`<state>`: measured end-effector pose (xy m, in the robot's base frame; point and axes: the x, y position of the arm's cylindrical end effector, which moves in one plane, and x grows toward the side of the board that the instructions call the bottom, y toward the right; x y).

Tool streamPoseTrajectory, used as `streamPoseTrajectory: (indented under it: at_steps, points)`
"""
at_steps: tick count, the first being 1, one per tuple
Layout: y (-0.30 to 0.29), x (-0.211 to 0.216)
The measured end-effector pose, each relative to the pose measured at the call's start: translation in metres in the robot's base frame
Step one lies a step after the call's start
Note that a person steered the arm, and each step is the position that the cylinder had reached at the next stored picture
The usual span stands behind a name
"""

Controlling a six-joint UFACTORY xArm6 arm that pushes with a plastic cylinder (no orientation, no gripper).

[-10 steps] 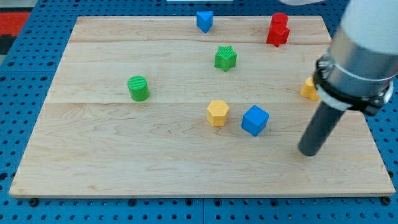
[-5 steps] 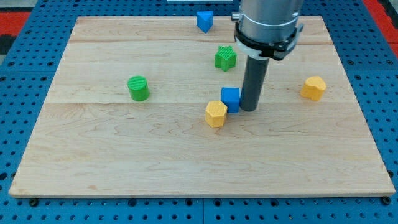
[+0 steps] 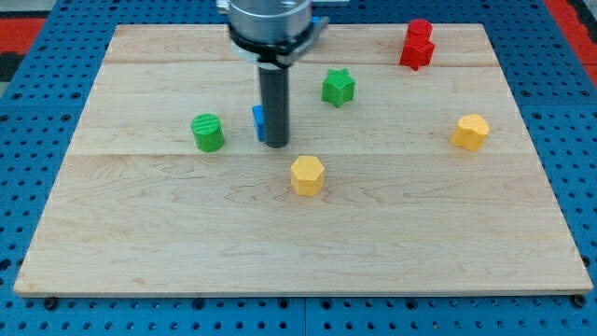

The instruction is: Push the blue cube towards blue triangle

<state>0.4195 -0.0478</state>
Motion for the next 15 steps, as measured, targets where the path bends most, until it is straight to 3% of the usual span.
streamPoseTrajectory:
  at_steps: [1,3,4,7,10,13,15]
  points:
    - [-0.029,-0.011]
    - [-0.034,-0.078]
    - [-0.033,-0.091]
    - [0.025,-0.044]
    - [0.019,-0.137]
    - [-0.026,-0.140]
    - [-0.007,-0.158]
